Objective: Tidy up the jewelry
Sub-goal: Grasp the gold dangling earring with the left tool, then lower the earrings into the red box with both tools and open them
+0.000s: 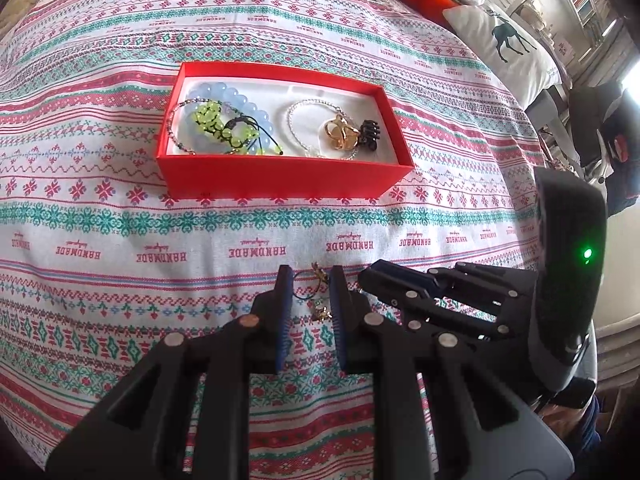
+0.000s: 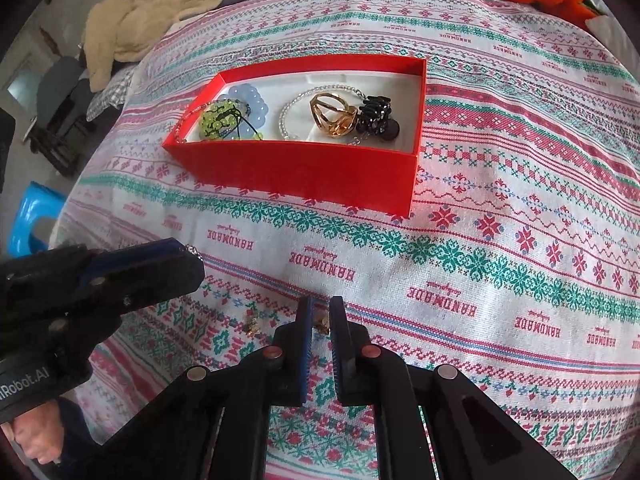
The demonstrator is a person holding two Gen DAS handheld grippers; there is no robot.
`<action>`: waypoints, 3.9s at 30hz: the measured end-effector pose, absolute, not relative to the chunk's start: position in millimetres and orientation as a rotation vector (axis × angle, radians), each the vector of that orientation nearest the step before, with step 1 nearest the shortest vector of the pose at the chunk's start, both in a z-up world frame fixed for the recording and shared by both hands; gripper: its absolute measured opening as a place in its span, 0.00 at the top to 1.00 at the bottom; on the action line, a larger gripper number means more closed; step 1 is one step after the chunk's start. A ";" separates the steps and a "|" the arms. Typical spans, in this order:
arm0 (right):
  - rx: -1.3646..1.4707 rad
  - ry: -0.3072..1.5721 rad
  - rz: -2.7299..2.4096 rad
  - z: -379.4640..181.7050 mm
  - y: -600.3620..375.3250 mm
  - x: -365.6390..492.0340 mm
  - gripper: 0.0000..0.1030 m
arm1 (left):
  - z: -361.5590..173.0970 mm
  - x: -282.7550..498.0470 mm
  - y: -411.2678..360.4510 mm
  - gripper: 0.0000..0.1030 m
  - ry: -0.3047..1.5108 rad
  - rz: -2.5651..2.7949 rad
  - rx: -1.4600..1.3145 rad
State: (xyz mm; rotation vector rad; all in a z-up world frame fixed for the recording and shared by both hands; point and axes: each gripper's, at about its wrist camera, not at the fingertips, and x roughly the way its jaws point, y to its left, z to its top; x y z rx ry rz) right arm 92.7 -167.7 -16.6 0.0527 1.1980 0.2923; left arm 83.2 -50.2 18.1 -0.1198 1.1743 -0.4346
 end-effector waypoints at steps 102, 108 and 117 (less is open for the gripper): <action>0.300 0.924 0.346 30.7 -187.2 150.0 0.95 | 30.6 162.2 -46.3 0.81 1.030 -0.339 -0.254; 0.298 0.918 0.346 28.3 -185.1 150.9 0.95 | 34.9 160.4 -47.4 0.81 1.007 -0.329 -0.220; 0.330 0.919 0.356 25.8 -185.6 152.8 0.75 | 38.9 156.8 -36.4 0.81 1.002 -0.284 -0.204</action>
